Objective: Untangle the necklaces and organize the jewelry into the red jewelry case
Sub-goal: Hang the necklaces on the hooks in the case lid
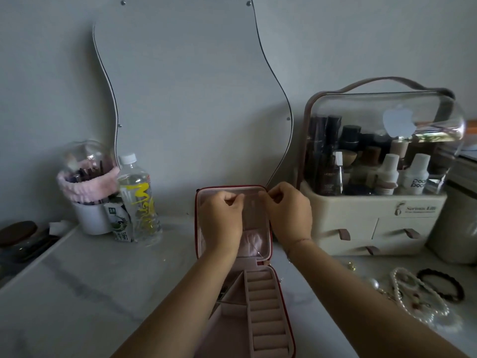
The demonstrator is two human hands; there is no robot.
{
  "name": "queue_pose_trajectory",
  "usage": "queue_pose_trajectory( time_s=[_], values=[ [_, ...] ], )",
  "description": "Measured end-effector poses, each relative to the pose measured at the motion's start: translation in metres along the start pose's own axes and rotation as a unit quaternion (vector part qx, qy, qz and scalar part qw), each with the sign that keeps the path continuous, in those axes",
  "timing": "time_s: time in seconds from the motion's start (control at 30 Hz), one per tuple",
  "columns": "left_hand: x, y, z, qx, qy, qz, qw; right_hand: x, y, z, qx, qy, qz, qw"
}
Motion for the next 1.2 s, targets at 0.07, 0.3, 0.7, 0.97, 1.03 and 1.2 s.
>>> queue_pose_trajectory(
  time_s=[0.07,0.3,0.7,0.97,1.03,1.2],
  values=[
    [0.004,-0.001,-0.002,-0.015,-0.004,0.013,1.000,0.004,0.003,0.002,-0.018,0.033,0.005,0.999],
    [0.008,0.001,-0.011,-0.019,-0.070,0.004,0.997,0.000,0.009,-0.006,-0.031,0.087,0.002,0.996],
    [0.039,0.024,-0.038,0.191,-0.080,0.056,0.977,-0.014,0.042,-0.026,0.092,-0.015,-0.040,0.995],
    [0.027,0.047,-0.022,0.229,0.072,0.062,0.969,-0.008,0.089,-0.044,0.245,-0.307,-0.218,0.894],
    [0.019,0.043,-0.018,0.196,0.019,-0.015,0.980,-0.002,0.097,-0.041,0.286,-0.278,-0.189,0.897],
    [0.017,0.042,-0.009,0.076,-0.144,-0.145,0.976,0.001,0.109,-0.005,0.308,-0.105,-0.073,0.943]
  ],
)
Point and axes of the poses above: each hand's wrist, its own y-axis away from the middle knuckle, its own z-axis out of the back of the hand, x = y × z, the point moved 10 cm from there along -y, towards the middle knuckle, and after that the axes turned 11 degrees about z, right-handed, at the moved point
